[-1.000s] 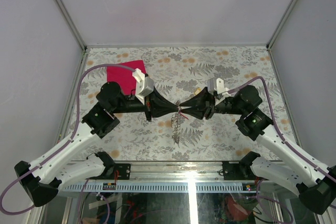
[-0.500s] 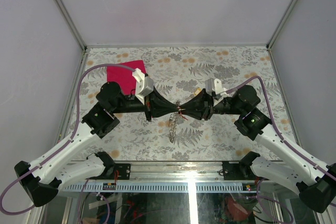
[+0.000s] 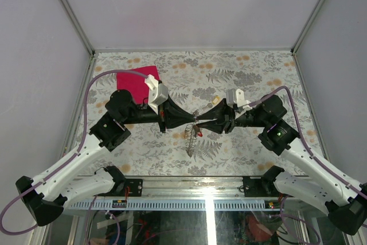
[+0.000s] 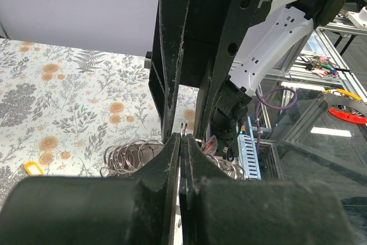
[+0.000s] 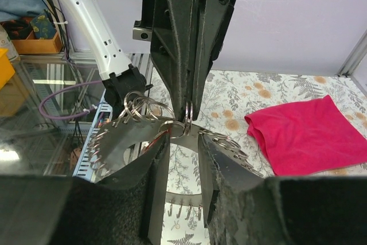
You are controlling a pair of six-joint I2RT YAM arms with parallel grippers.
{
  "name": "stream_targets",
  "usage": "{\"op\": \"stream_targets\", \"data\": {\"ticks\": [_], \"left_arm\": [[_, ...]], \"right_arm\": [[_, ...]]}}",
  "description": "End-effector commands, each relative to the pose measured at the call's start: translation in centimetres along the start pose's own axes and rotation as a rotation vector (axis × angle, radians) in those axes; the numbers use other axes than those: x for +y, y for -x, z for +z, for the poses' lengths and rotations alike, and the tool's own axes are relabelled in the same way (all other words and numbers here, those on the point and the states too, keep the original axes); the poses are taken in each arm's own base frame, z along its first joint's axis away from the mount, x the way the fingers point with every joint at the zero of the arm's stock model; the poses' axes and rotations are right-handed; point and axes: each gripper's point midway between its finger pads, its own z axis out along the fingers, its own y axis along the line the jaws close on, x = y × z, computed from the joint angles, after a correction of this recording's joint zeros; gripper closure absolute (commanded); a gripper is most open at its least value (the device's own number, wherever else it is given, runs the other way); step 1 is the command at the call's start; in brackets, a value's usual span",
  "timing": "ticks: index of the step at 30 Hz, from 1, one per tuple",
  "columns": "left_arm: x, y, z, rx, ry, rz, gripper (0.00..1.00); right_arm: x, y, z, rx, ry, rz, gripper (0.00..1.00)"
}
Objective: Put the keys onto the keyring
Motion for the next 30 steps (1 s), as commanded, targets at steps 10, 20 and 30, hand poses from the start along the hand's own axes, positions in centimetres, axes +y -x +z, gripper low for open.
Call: {"op": "stream_targets", "data": {"ticks": [10, 20, 30], "left_arm": [[-0.2, 2.6, -0.2, -0.068, 0.007, 0.078, 1.0], [-0.2, 2.7, -0.1, -0.067, 0.003, 0.078, 1.0], [-0.1, 2.6, 0.0, -0.064, 0.002, 0.077, 1.0]], "right_arm": [[0.2, 3.7, -0.3, -0.062, -0.02, -0.105, 0.68], [-0.4, 4.3, -0.3, -0.093, -0.055, -0.118, 0.63], [0.0, 4.2, 0.3, -0.094, -0.009, -0.081, 0.74]]}}
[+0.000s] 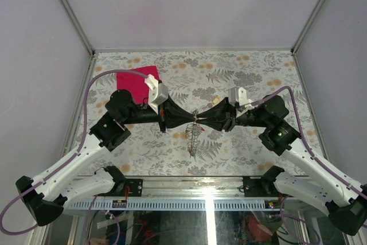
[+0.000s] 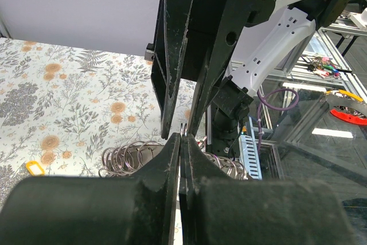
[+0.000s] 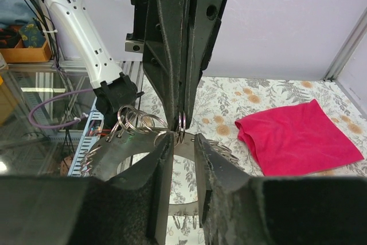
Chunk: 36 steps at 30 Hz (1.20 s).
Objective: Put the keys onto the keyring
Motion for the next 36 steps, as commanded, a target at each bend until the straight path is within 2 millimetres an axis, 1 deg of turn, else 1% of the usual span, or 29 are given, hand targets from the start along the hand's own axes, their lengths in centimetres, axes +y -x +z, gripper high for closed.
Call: {"op": "stream_targets", "data": {"ticks": [1, 10, 12, 16, 18, 21, 22, 23, 25, 28, 29, 32, 36], "left_arm": [[-0.3, 2.7, 0.0, -0.065, -0.005, 0.078, 1.0], [-0.3, 2.7, -0.1, -0.067, -0.003, 0.081, 1.0], [-0.3, 2.7, -0.1, -0.067, -0.001, 0.08, 1.0], [-0.2, 2.6, -0.2, -0.066, 0.003, 0.082, 1.0], [-0.2, 2.6, -0.2, -0.066, 0.009, 0.084, 0.98], [0.1, 2.5, -0.4, -0.059, 0.032, 0.091, 0.84], [0.2, 2.5, -0.5, -0.058, 0.042, 0.095, 0.8], [0.3, 2.4, -0.6, -0.055, 0.051, 0.098, 0.77], [0.7, 2.3, -0.8, -0.051, 0.074, 0.104, 0.71], [1.3, 2.2, -0.9, -0.047, 0.113, 0.111, 0.67], [1.5, 2.2, -1.0, -0.048, 0.126, 0.111, 0.67], [2.0, 2.3, -1.0, -0.056, 0.153, 0.102, 0.65], [2.2, 2.2, -0.8, -0.069, 0.157, 0.093, 0.64]], "right_arm": [[0.4, 3.1, 0.5, -0.072, 0.031, -0.055, 0.75], [0.4, 2.5, 0.8, -0.064, 0.051, -0.026, 0.8], [0.4, 2.4, 0.9, -0.063, 0.051, -0.021, 0.84], [0.2, 2.9, 0.9, -0.064, 0.035, -0.024, 0.98], [-0.2, 3.1, 0.8, -0.046, 0.014, -0.027, 1.0], [-0.6, 2.8, 0.5, 0.028, -0.011, -0.028, 1.0], [-0.7, 2.4, 0.4, 0.066, -0.012, -0.023, 1.0], [-0.8, 2.8, 0.3, 0.09, -0.012, -0.033, 1.0], [-0.8, 2.2, -0.1, 0.158, -0.008, -0.04, 1.0], [-1.0, 1.4, -0.7, 0.261, -0.011, -0.032, 1.0], [-0.9, 0.7, -1.1, 0.31, -0.012, -0.007, 1.0], [-1.2, -0.2, -1.6, 0.415, -0.029, 0.037, 1.0], [-1.3, -1.6, -1.9, 0.575, -0.064, 0.072, 1.0]]}}
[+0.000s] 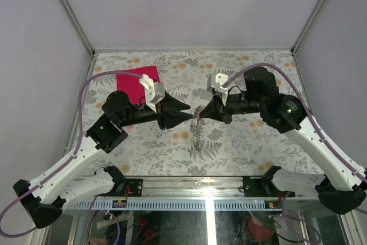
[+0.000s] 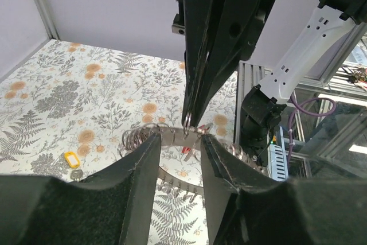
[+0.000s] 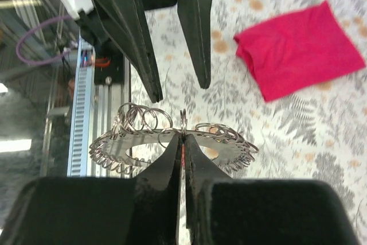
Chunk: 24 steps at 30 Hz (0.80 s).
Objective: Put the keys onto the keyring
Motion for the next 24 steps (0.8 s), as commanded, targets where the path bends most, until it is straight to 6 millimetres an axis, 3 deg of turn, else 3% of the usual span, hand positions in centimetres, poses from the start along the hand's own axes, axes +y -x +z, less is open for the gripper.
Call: {"op": "stream_targets", "data": {"ticks": [1, 17, 24], "left_arm": [[0.6, 1.5, 0.1, -0.053, 0.032, 0.029, 0.64], [0.7, 0.1, 0.0, -0.016, 0.025, 0.037, 0.63], [0.8, -0.1, 0.3, -0.007, 0.019, 0.036, 0.63]], "right_arm": [[0.4, -2.1, -0.3, 0.223, -0.03, 0.021, 1.0], [0.8, -5.0, 0.1, 0.555, -0.104, 0.147, 1.0], [1.6, -3.8, 0.2, 0.511, -0.059, 0.149, 1.0]]}}
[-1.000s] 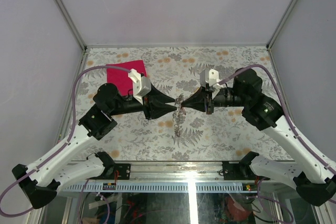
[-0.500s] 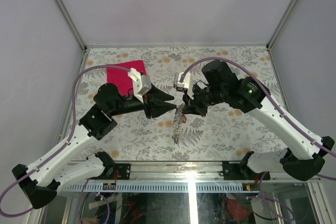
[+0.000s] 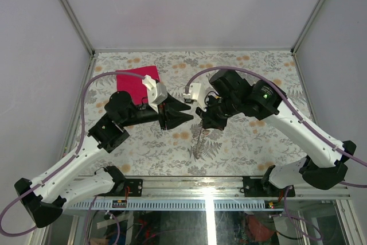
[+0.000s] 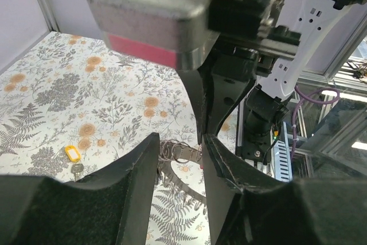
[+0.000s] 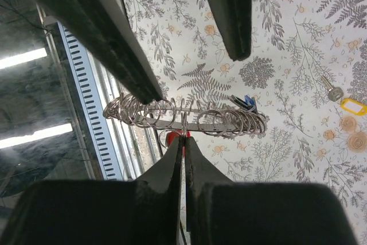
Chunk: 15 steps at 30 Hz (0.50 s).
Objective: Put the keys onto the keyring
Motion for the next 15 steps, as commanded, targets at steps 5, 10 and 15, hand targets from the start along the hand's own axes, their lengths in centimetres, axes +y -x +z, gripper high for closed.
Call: {"op": "stream_targets", "data": {"ticks": [5, 10, 15], "left_arm": [[0.0, 0.9, 0.4, -0.022, -0.024, 0.047, 0.62], [-0.7, 0.8, 0.3, -0.014, -0.06, 0.055, 0.61], [-1.0, 0.4, 0.2, 0.0, -0.078, 0.06, 0.6]], "right_arm": [[1.9, 2.2, -1.7, -0.087, 0.079, -0.03, 1.0], [2.5, 3.0, -2.2, -0.133, 0.104, -0.045, 1.0], [2.6, 3.8, -2.5, -0.168, 0.108, -0.069, 1.0]]}}
